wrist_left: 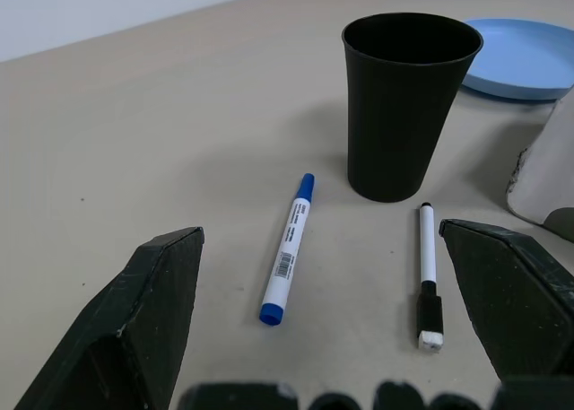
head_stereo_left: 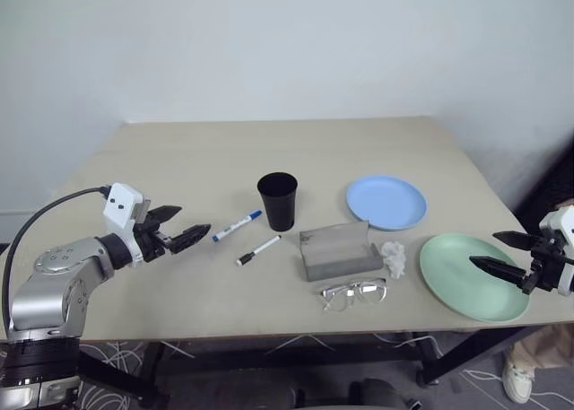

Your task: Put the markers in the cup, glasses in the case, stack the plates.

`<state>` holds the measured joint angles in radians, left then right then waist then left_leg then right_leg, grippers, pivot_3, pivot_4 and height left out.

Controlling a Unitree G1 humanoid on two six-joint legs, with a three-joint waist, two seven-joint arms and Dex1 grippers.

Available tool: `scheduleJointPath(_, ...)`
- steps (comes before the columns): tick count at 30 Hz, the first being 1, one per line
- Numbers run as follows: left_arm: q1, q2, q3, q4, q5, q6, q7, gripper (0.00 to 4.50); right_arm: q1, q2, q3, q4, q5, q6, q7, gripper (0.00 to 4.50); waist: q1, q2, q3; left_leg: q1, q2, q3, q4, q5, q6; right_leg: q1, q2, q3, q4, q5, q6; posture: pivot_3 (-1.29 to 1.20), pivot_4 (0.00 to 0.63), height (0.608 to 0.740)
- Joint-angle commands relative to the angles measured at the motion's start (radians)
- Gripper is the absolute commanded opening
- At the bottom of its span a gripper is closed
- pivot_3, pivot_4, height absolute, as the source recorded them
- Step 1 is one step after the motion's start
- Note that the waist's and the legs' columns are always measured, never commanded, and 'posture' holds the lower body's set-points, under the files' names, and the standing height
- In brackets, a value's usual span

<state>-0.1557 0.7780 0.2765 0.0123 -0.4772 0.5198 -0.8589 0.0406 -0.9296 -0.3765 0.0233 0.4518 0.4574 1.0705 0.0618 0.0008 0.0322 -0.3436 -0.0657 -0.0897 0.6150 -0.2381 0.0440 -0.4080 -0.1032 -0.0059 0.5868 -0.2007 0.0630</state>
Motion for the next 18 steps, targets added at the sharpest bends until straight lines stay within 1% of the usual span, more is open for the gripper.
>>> scheduleJointPath(1, -0.022, 0.009, 0.007, -0.013, 0.008, -0.014, 0.0, 4.47, -0.009, -0.011, -0.044, -0.032, 0.019, -0.008, -0.002, 4.5, 0.0, 0.0, 0.0, 0.0, 0.001, 0.001, 0.0, 0.0, 0.0, 0.0, 0.0, -0.002, 0.0, 0.0, 0.0, 0.0, 0.0, 0.727)
scheduleJointPath(4, -0.019, 0.009, 0.004, -0.011, 0.009, -0.014, 0.001, 4.47, -0.001, -0.012, -0.049, -0.033, 0.019, -0.003, -0.005, 4.5, 0.0, 0.0, 0.0, 0.0, 0.006, 0.002, 0.001, -0.001, -0.002, 0.0, 0.0, -0.007, -0.001, 0.0, 0.0, 0.0, 0.0, 0.727)
scheduleJointPath(10, 0.031, 0.02, 0.032, -0.057, -0.01, 0.008, 0.0, 4.47, 0.0, -0.017, -0.039, -0.014, 0.012, 0.001, 0.001, 4.5, 0.0, 0.0, 0.0, 0.0, 0.007, 0.003, 0.001, -0.002, -0.003, -0.001, 0.0, -0.008, -0.001, 0.0, 0.0, 0.0, 0.0, 0.727)
scheduleJointPath(18, 0.118, 0.001, 0.067, -0.144, -0.031, 0.042, 0.032, 4.47, -0.071, -0.062, -0.01, 0.128, -0.024, -0.001, 0.013, 4.5, 0.0, 0.001, 0.0, 0.001, 0.008, 0.006, 0.001, -0.004, -0.003, -0.001, -0.001, -0.008, -0.002, 0.0, 0.0, 0.0, 0.0, 0.727)
